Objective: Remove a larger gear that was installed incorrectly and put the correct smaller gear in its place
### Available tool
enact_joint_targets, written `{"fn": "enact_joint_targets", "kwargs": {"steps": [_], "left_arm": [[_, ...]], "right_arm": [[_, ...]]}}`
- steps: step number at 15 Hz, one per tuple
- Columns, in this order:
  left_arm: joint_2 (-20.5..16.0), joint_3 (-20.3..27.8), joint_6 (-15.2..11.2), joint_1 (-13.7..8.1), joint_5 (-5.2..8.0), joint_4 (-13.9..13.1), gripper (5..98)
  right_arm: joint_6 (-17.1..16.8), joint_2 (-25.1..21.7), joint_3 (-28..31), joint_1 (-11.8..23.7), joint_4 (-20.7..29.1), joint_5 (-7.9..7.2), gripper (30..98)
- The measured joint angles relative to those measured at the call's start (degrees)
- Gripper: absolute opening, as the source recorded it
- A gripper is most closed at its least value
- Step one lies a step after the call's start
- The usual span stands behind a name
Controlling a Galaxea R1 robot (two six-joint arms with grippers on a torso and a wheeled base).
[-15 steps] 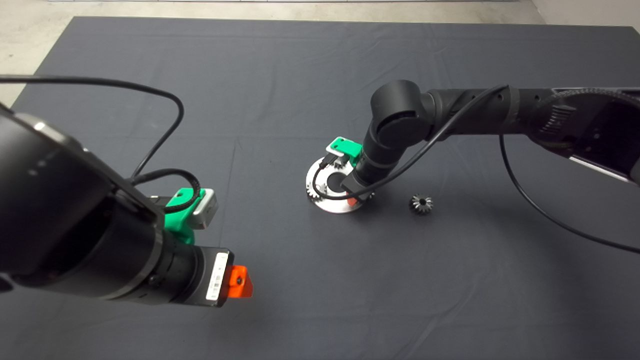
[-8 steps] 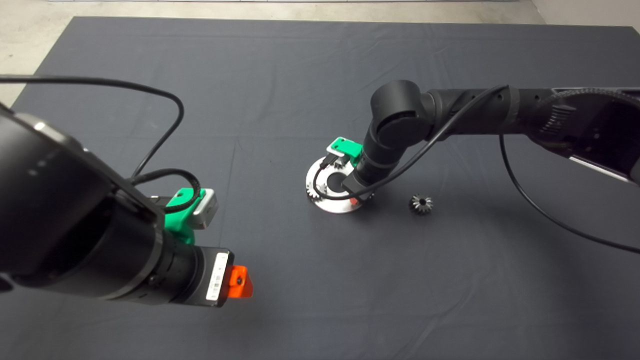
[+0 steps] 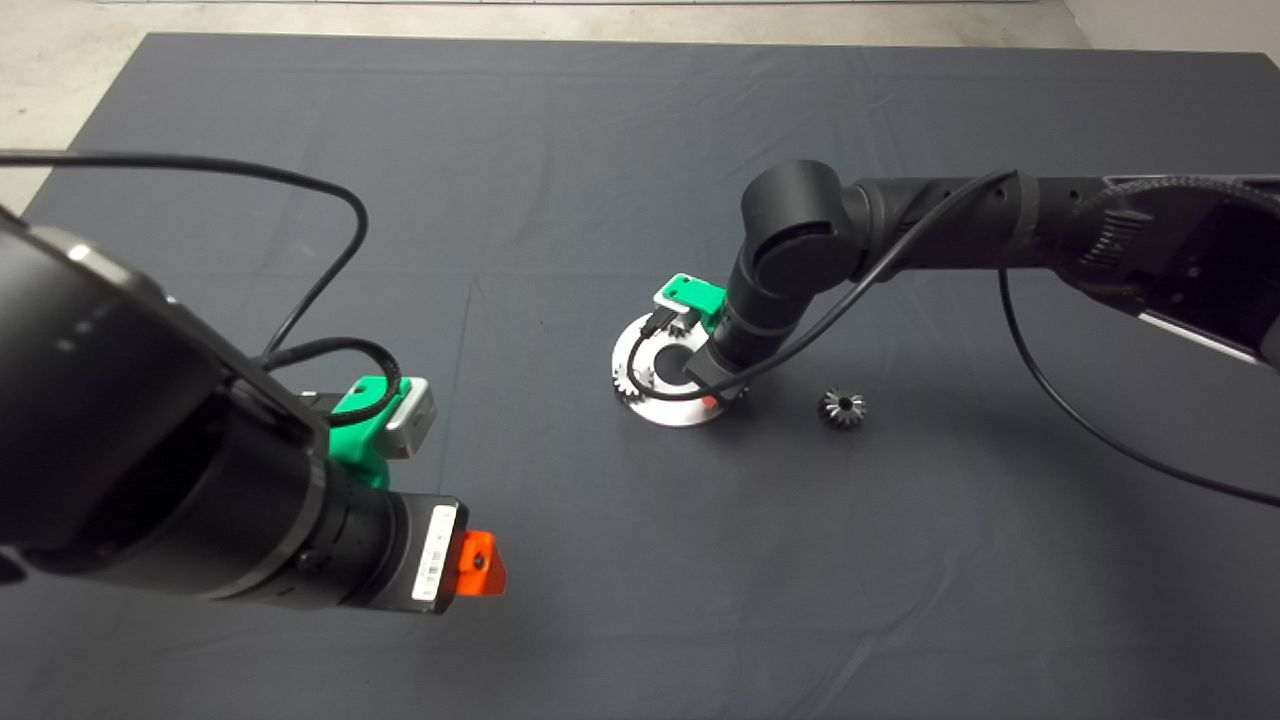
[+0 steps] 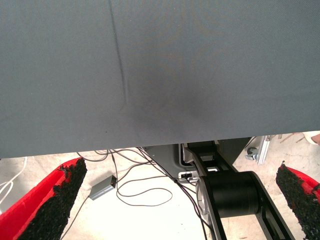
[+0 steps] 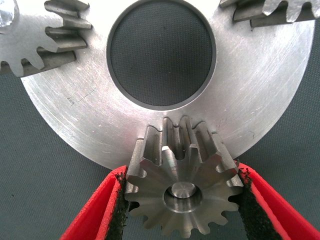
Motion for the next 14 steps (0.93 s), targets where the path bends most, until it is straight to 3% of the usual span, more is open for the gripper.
{"fn": "enact_joint_targets", "kwargs": {"steps": [14], "left_arm": [[0.0,0.0,0.0,0.0,0.0,0.0,97.6]], "right_arm": [[-0.6,0.2,0.9,-0.3,0.0,-0.23,47.8]]}}
